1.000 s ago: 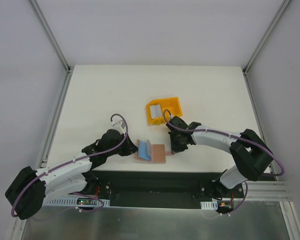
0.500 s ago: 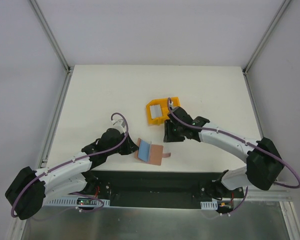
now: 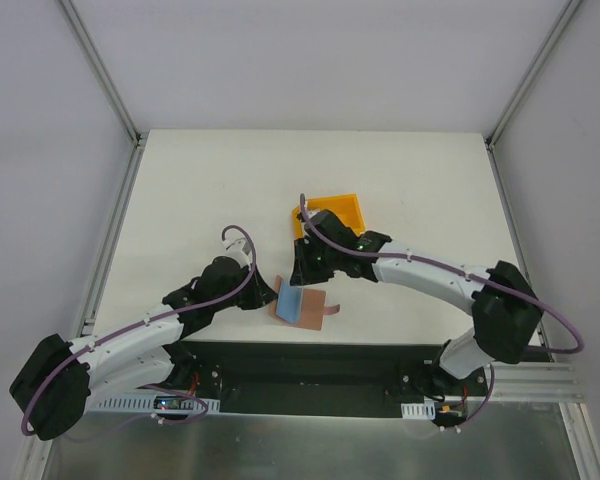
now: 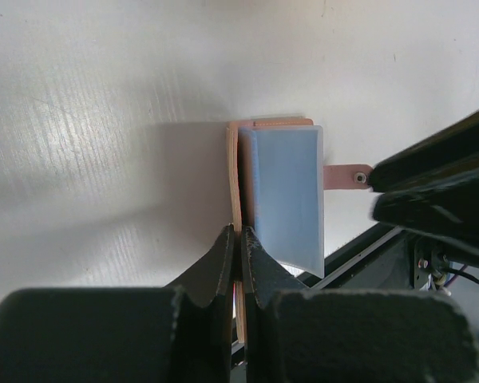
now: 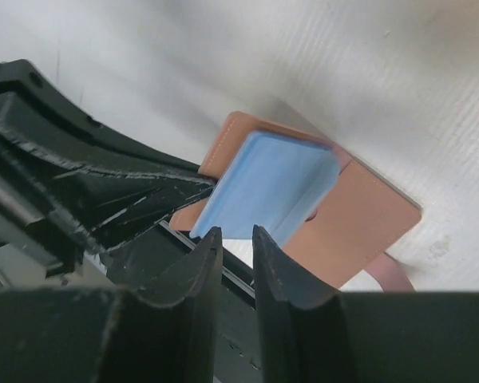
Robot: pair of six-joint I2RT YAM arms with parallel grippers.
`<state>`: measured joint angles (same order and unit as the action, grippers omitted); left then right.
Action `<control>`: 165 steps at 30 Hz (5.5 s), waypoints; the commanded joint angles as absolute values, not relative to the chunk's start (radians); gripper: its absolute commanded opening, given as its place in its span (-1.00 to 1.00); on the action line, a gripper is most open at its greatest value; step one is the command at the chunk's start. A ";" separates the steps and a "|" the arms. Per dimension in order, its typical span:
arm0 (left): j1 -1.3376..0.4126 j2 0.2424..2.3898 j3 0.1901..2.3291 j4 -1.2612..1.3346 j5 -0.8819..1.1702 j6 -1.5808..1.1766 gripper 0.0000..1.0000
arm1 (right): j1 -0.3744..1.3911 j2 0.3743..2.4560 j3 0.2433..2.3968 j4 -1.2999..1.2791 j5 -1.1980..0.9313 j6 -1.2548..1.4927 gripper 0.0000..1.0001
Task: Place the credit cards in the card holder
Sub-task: Open the card holder at the center of the board, then pick up the credit card from the storage box.
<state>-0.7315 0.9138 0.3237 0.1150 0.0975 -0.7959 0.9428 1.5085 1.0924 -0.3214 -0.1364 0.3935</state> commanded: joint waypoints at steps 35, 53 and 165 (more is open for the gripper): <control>-0.727 0.839 0.134 0.136 -0.044 -1.095 -1.00 | 0.937 1.671 0.988 -0.428 -0.032 0.341 -0.87; -0.729 0.838 0.189 0.137 -0.028 -1.030 -1.00 | 0.927 1.539 1.012 -0.308 -0.117 0.325 -0.81; -0.729 0.850 0.253 0.083 -0.023 -0.971 -1.00 | 0.517 1.734 1.551 -0.425 -0.247 0.122 -0.99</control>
